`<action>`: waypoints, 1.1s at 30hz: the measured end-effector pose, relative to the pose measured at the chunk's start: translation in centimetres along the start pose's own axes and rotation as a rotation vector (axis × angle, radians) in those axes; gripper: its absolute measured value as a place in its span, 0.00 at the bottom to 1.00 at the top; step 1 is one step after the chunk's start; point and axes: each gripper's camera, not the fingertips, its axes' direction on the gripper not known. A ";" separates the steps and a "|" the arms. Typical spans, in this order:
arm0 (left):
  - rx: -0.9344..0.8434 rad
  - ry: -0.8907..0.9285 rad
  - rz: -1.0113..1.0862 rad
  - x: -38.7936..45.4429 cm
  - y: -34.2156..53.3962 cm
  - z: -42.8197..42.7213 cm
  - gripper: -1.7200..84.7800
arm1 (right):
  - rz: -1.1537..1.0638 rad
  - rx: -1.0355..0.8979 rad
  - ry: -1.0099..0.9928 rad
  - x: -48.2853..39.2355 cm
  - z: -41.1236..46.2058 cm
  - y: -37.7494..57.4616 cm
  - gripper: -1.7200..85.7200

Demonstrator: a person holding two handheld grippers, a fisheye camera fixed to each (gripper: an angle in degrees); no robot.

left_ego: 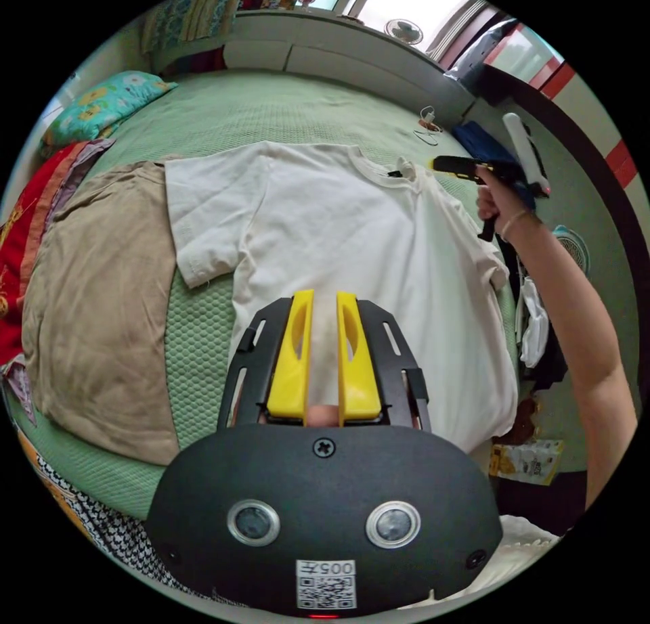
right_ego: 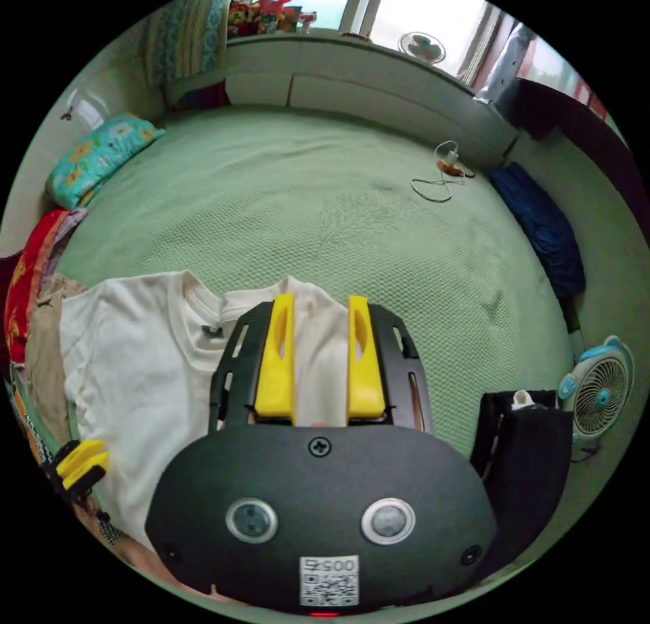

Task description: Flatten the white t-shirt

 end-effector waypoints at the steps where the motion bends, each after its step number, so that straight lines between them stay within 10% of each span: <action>1: -0.001 -0.004 0.007 0.2 0.2 -0.1 0.10 | -0.004 0.016 -0.025 0.4 -0.9 0.7 0.11; 21: 0.003 -0.040 0.049 4.4 4.7 -3.6 0.10 | 0.224 -0.267 -0.030 8.0 -7.1 18.2 0.01; 33: -0.011 -0.076 0.041 7.1 7.4 -5.7 0.09 | 0.097 -0.428 0.288 9.1 -8.9 22.3 0.01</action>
